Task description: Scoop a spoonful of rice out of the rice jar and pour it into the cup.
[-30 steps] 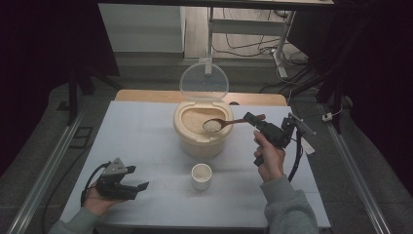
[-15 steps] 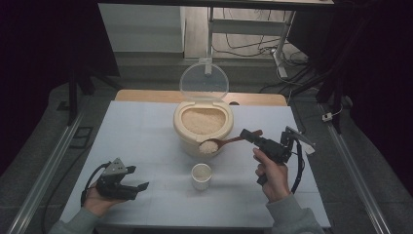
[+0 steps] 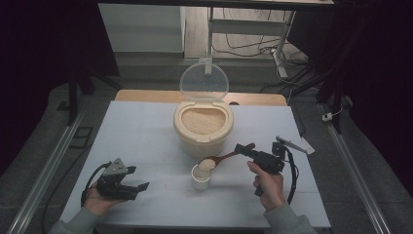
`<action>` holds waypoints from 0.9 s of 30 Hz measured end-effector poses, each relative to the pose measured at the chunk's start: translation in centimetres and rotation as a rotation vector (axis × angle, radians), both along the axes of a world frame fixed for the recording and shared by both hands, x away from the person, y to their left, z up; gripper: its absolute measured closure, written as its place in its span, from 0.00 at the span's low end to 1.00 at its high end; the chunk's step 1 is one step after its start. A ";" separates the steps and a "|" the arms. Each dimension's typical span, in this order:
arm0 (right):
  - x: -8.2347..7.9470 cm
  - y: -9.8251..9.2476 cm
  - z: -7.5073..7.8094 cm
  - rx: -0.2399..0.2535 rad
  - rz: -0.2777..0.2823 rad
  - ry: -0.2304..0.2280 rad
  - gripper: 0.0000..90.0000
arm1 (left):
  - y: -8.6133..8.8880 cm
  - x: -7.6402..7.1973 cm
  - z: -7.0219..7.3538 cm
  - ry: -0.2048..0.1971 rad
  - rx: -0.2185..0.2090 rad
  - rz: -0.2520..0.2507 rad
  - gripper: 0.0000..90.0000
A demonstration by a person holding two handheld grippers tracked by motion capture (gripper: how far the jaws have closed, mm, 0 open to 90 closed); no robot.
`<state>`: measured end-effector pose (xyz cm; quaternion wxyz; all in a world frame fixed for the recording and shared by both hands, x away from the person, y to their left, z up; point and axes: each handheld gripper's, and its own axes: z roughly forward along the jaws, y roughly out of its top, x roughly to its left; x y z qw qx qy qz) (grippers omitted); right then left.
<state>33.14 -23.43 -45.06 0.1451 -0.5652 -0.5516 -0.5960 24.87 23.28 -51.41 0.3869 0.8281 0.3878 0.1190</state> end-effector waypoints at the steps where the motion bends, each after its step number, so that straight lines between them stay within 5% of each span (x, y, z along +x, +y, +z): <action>1: 0.0 0.1 0.0 -0.010 0.000 -0.005 0.92 | 0.0 0.0 0.0 0.000 0.000 0.000 0.21; 13: -0.5 1.9 1.3 -0.187 0.021 -0.150 0.92 | 0.0 0.0 -0.1 0.001 0.000 0.002 0.21; 21: -1.9 2.5 2.8 -0.302 0.061 -0.333 0.92 | 0.0 0.0 -0.1 0.002 0.006 -0.001 0.21; 27: -2.3 2.3 3.0 -0.286 0.069 -0.379 0.92 | 0.0 0.0 -0.1 0.002 0.006 0.002 0.21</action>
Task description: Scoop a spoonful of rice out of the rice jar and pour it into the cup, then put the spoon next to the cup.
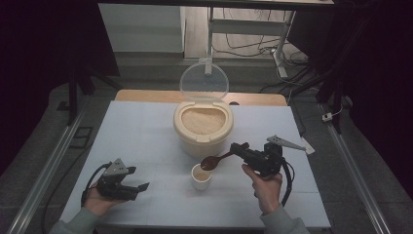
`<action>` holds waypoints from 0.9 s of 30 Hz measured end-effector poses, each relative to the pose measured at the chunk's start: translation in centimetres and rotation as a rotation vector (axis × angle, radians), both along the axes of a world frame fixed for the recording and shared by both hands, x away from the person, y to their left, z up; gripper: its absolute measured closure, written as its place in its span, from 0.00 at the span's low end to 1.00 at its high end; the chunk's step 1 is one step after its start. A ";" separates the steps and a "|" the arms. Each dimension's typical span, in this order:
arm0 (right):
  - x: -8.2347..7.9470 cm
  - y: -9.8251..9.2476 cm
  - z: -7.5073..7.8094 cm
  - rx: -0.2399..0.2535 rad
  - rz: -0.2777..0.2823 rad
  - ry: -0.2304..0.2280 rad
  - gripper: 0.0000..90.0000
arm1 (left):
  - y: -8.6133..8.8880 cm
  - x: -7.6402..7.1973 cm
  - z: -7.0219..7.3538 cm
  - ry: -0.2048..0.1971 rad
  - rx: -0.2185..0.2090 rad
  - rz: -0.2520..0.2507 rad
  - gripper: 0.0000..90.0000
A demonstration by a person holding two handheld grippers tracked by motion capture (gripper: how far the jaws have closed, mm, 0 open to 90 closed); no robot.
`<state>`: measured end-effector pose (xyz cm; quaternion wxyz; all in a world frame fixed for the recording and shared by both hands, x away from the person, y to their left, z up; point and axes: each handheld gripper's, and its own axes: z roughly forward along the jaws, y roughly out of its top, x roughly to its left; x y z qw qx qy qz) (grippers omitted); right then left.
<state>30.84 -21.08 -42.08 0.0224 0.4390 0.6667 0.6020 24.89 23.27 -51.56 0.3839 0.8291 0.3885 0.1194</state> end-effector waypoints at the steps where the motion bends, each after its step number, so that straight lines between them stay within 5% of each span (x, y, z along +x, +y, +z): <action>1: 0.0 -0.1 -0.1 0.005 0.001 -0.004 0.92 | 0.0 0.0 0.0 0.000 0.000 0.000 0.21; 14: -0.1 -2.1 0.6 0.037 0.017 -0.064 0.92 | 0.2 0.0 0.0 -0.001 -0.002 0.010 0.21; 22: -0.4 -4.0 2.3 -0.018 0.041 -0.115 0.92 | 0.3 0.0 0.0 -0.003 -0.002 0.012 0.21; 27: -0.4 -4.7 3.1 -0.105 0.096 -0.092 0.92 | 0.2 0.1 0.0 0.000 -0.003 0.013 0.21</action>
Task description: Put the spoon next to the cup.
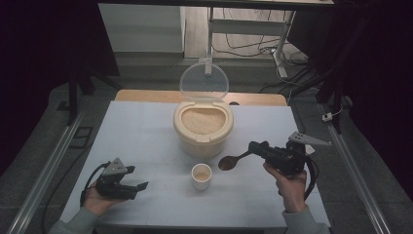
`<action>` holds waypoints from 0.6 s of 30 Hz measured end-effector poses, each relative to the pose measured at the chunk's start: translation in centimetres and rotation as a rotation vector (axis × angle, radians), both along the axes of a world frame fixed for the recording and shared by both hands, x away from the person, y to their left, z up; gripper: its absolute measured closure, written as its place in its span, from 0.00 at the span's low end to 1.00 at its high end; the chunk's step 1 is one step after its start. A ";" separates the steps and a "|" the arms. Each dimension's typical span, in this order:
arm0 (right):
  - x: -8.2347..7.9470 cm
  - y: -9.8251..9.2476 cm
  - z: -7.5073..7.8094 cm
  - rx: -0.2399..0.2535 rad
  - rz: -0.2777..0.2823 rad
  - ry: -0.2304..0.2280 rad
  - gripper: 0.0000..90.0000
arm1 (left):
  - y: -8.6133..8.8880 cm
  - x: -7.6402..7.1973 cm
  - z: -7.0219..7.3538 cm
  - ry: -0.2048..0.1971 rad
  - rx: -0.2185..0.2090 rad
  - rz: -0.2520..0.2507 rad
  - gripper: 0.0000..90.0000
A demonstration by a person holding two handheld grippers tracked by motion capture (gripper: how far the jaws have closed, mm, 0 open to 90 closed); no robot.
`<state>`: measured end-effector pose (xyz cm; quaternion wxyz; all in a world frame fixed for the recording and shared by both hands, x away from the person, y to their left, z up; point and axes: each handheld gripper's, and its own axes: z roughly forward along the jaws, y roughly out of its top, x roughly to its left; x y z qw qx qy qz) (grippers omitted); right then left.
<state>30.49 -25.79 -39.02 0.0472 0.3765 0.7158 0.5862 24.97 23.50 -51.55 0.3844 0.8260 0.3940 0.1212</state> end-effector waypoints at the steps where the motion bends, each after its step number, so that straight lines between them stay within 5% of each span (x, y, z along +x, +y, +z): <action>1: 0.1 0.0 0.0 -0.018 0.014 0.009 0.92 | 0.0 0.0 0.0 0.000 0.001 0.000 0.21; 18: 0.8 3.2 -2.1 -0.276 0.266 0.169 0.92 | 0.0 0.0 0.0 0.000 0.005 -0.005 0.21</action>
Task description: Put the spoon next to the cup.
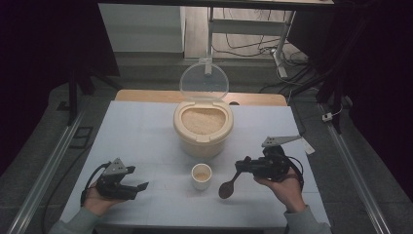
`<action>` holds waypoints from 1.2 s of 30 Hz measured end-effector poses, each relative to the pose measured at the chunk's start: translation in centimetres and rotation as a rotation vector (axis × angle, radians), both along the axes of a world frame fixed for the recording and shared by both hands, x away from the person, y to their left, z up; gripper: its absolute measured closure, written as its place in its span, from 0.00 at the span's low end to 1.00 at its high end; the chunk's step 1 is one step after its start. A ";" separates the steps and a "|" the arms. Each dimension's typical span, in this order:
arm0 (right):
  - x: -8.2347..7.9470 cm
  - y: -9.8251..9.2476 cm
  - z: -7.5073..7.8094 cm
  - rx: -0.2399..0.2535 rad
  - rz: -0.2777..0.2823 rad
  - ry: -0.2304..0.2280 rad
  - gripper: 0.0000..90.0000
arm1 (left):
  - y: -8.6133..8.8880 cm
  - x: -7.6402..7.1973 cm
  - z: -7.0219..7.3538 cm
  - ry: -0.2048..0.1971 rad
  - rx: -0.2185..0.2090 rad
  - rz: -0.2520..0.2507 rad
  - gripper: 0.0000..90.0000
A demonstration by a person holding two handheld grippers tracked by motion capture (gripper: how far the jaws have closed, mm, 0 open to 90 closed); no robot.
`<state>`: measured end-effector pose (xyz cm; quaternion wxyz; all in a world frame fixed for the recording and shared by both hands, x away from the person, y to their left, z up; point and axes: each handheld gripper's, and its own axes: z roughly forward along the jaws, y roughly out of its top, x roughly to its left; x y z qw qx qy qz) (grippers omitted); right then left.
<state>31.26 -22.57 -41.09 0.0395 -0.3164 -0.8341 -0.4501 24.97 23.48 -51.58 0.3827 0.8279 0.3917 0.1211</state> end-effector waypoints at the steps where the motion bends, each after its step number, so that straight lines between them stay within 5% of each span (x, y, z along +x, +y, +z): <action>1: 0.1 0.3 -0.1 -0.012 0.014 0.011 0.92 | 0.0 0.0 0.0 0.000 0.000 0.000 0.21; 8: 1.0 2.0 -1.3 -0.094 0.086 0.082 0.92 | -0.1 0.0 0.0 0.000 0.004 -0.006 0.22; 13: 2.1 2.7 -1.7 -0.086 0.086 0.086 0.91 | 0.0 0.0 -0.1 0.003 0.006 -0.006 0.21; 25: 4.0 3.0 -3.9 -0.121 -0.021 -0.034 0.78 | -0.1 0.0 -0.1 0.004 0.011 -0.008 0.21; 36: 5.2 3.6 -7.9 -0.234 -0.142 -0.095 0.58 | -0.2 0.0 -0.2 0.007 0.014 -0.012 0.21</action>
